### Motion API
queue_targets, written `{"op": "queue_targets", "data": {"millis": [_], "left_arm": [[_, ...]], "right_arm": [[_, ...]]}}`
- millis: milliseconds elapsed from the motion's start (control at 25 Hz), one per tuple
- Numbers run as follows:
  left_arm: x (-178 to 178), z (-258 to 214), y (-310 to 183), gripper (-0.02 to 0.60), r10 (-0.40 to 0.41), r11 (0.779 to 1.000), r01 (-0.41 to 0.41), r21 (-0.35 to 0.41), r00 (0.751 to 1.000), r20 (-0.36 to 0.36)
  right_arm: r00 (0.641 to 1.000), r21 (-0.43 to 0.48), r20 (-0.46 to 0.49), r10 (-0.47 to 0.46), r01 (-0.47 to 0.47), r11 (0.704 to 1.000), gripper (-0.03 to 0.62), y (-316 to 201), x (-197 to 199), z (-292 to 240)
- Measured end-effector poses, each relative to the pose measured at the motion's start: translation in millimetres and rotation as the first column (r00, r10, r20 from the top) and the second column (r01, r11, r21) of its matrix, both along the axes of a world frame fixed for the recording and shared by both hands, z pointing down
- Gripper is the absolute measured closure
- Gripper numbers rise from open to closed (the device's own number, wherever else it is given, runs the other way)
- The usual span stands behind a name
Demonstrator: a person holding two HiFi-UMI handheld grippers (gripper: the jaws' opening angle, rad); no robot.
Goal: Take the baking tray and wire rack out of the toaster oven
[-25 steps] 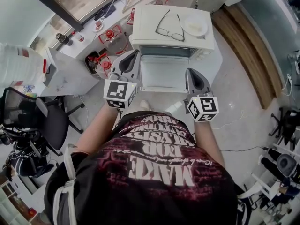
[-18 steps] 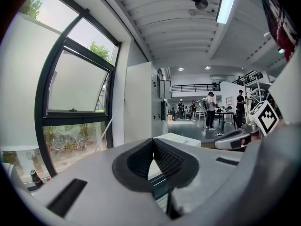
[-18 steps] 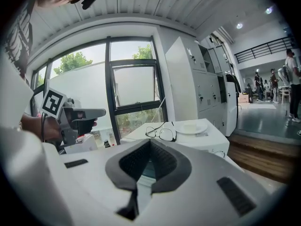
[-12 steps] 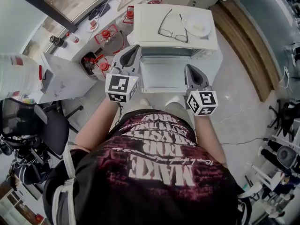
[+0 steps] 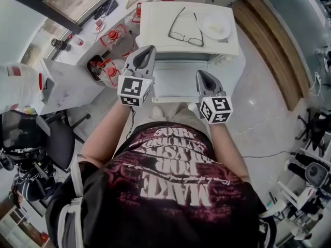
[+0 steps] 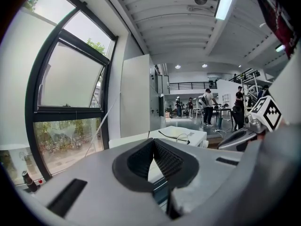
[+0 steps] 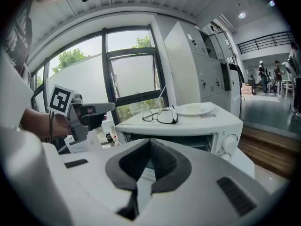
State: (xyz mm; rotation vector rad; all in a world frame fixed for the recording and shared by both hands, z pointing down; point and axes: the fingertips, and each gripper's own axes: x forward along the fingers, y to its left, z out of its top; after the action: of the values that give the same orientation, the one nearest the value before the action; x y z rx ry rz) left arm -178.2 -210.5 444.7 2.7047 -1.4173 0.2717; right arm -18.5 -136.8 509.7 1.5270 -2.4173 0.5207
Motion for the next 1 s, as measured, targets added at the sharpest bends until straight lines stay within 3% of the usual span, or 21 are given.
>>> {"op": "queue_targets", "data": {"millis": [320, 680, 1000], "left_arm": [[5.7, 30.3, -32.0, 0.575, -0.051, 0.998, 0.051, -0.034, 0.999, 0.007], [11.0, 45.9, -46.1, 0.575, -0.051, 0.998, 0.052, -0.045, 0.998, 0.021], [15.3, 53.8, -45.4, 0.575, -0.021, 0.999, 0.026, -0.043, 0.994, 0.107]], "right_arm": [[0.996, -0.074, 0.085, 0.021, -0.015, 0.997, 0.591, -20.1, 12.7, 30.4], [0.994, -0.093, 0.107, 0.019, -0.009, 0.996, 0.591, -44.4, 10.6, 58.6], [0.98, -0.112, 0.186, 0.065, -0.044, 0.993, 0.588, -69.5, 9.1, 78.6]]}}
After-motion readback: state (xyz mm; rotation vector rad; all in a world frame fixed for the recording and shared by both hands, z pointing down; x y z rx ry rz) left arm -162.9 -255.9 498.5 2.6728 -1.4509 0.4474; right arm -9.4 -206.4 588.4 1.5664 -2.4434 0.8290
